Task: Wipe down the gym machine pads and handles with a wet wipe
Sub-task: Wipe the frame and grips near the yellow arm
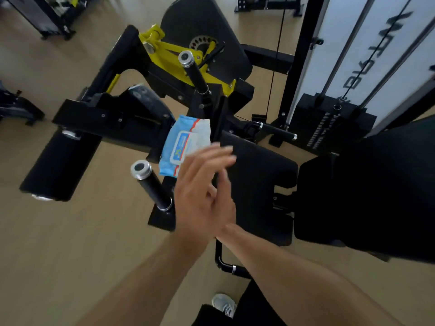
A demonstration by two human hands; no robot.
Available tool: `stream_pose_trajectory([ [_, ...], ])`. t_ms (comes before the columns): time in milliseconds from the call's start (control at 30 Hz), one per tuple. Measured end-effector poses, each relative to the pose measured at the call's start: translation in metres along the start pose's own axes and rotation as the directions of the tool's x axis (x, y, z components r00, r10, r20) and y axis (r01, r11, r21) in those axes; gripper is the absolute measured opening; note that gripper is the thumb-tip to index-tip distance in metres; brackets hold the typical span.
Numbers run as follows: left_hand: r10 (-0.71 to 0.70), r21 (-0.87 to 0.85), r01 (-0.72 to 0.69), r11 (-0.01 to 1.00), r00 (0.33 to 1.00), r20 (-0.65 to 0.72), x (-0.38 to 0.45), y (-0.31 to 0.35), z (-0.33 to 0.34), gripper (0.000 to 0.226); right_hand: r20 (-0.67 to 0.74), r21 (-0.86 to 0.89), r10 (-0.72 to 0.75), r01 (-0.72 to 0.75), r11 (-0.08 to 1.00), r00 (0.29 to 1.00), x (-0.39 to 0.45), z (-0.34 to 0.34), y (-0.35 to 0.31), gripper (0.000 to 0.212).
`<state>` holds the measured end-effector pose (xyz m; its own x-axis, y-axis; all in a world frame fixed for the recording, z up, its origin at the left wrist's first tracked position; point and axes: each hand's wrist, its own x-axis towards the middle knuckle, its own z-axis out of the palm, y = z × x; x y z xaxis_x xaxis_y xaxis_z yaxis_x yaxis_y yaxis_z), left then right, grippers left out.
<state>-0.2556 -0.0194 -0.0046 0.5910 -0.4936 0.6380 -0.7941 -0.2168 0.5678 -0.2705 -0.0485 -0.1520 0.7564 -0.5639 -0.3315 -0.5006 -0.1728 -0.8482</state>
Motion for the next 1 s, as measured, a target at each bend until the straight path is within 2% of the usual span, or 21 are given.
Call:
stream_pose_trajectory([
  [100,-0.085,0.026,0.084,0.996,0.995,0.052,-0.095,-0.011,-0.036,0.019,-0.047,0.042,-0.119,0.121,0.992,0.992,-0.017,0.024,0.015,0.045],
  [200,-0.291,0.144,0.282,0.949,0.956,0.044,-0.154,-0.032,-0.062,0.024,-0.155,0.131,-0.065,0.086,0.988,0.986,-0.034,0.044,0.019,0.039],
  [267,-0.445,0.199,0.429,0.881,0.894,0.043,-0.168,-0.044,-0.074,0.041,-0.21,0.169,-0.054,0.091,0.981,0.976,-0.053,0.055,0.019,0.042],
  [333,-0.56,0.301,0.505,0.809,0.818,0.134,-0.173,-0.058,-0.081,0.066,-0.218,0.153,-0.081,0.116,0.981,0.973,-0.072,0.064,0.022,0.048],
  [400,-0.595,0.442,0.449,0.776,0.753,0.281,-0.173,-0.069,-0.084,0.086,-0.235,0.124,-0.127,0.16,0.979,0.964,-0.081,0.072,0.024,0.047],
  [467,-0.603,0.545,0.354,0.76,0.697,0.389,-0.174,-0.077,-0.086,0.094,-0.219,0.059,-0.177,0.194,0.979,0.959,-0.079,0.073,0.022,0.044],
  [600,-0.626,0.637,0.258,0.726,0.632,0.457,-0.17,-0.082,-0.091,0.1,-0.193,-0.125,-0.161,0.139,0.982,0.968,-0.053,0.057,0.006,0.05],
  [767,-0.603,0.659,0.173,0.732,0.614,0.509,-0.162,-0.088,-0.099,0.098,-0.237,-0.243,-0.067,0.007,0.97,0.969,-0.023,0.035,-0.013,0.044],
  [867,-0.587,0.645,0.166,0.746,0.623,0.517,-0.163,-0.089,-0.101,0.097,-0.241,-0.232,-0.121,0.064,0.971,0.963,-0.043,0.042,-0.002,0.043],
  [1000,-0.576,0.594,0.229,0.771,0.649,0.497,-0.168,-0.089,-0.099,0.099,-0.218,-0.257,-0.209,0.151,0.955,0.953,-0.083,0.059,0.018,0.039],
])
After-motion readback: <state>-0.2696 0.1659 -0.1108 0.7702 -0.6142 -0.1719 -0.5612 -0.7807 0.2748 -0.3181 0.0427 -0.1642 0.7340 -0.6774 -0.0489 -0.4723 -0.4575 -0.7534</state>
